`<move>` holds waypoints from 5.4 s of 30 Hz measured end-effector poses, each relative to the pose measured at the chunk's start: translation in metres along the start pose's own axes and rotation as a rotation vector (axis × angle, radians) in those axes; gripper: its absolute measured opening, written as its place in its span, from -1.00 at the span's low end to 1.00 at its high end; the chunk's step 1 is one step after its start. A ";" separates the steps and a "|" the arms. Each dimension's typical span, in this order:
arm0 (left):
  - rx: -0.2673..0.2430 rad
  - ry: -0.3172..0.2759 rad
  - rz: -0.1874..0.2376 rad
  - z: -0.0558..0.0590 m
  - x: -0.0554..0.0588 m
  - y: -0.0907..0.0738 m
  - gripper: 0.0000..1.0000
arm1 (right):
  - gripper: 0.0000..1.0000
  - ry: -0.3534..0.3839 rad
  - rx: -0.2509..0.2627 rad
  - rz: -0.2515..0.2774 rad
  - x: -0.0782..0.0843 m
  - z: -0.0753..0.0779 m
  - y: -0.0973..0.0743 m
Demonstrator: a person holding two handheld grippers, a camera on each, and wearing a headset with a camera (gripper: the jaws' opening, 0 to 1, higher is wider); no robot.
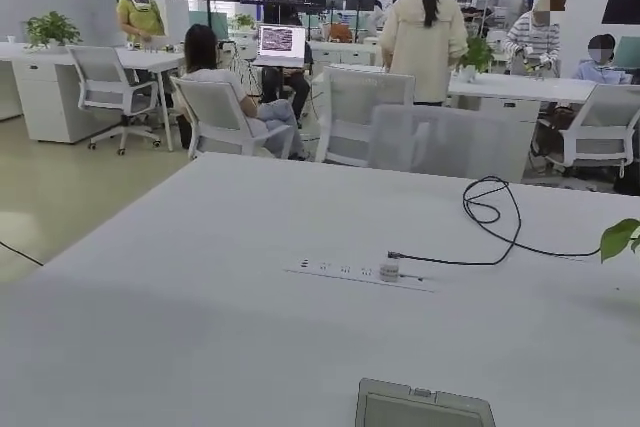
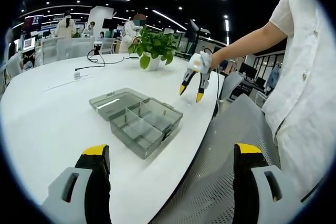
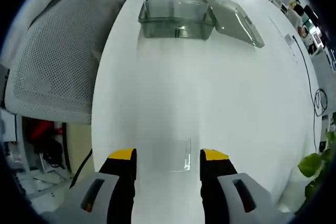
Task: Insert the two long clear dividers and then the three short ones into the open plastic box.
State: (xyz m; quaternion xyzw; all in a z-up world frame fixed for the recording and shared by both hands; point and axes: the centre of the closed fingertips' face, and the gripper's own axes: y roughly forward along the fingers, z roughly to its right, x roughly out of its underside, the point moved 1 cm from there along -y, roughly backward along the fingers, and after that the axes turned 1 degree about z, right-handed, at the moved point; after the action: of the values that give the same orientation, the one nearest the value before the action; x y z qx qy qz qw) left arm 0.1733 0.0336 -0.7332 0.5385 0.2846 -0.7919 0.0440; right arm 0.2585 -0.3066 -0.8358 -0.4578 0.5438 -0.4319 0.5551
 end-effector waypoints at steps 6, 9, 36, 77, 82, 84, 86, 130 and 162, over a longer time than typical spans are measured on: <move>-0.005 -0.006 -0.001 -0.001 0.001 -0.001 1.00 | -0.06 -0.013 0.000 -0.037 0.011 0.001 0.007; -0.007 -0.007 0.000 -0.001 0.001 -0.001 1.00 | -0.09 -0.021 0.008 -0.046 0.013 0.002 0.008; -0.003 -0.003 -0.008 -0.002 0.003 -0.003 1.00 | -0.34 -0.024 0.036 -0.059 0.012 0.005 0.007; 0.121 -0.379 0.137 0.027 -0.086 0.041 0.49 | -0.35 -0.113 0.265 0.175 -0.164 -0.011 -0.108; 0.152 -0.512 0.177 0.034 -0.102 0.054 0.25 | -0.35 -0.123 0.284 0.193 -0.186 -0.018 -0.120; 0.170 -0.545 0.202 0.035 -0.109 0.058 0.18 | -0.35 -0.130 0.293 0.198 -0.195 -0.022 -0.124; 0.182 -0.599 0.215 0.037 -0.114 0.062 0.10 | -0.35 -0.140 0.294 0.202 -0.202 -0.027 -0.126; 0.237 -0.807 0.178 0.055 -0.107 0.090 -1.00 | -0.34 -0.230 0.323 0.233 -0.247 -0.046 -0.137; 0.354 0.096 0.139 0.097 -0.109 0.066 -1.00 | -0.71 -0.037 -0.246 0.472 -0.256 -0.080 -0.170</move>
State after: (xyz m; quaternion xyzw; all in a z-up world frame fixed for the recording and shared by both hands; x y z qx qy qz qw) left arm 0.1635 -0.0958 -0.6393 0.5934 0.1050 -0.7980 -0.0104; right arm 0.1729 -0.0952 -0.6157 -0.3903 0.6736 -0.2126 0.5906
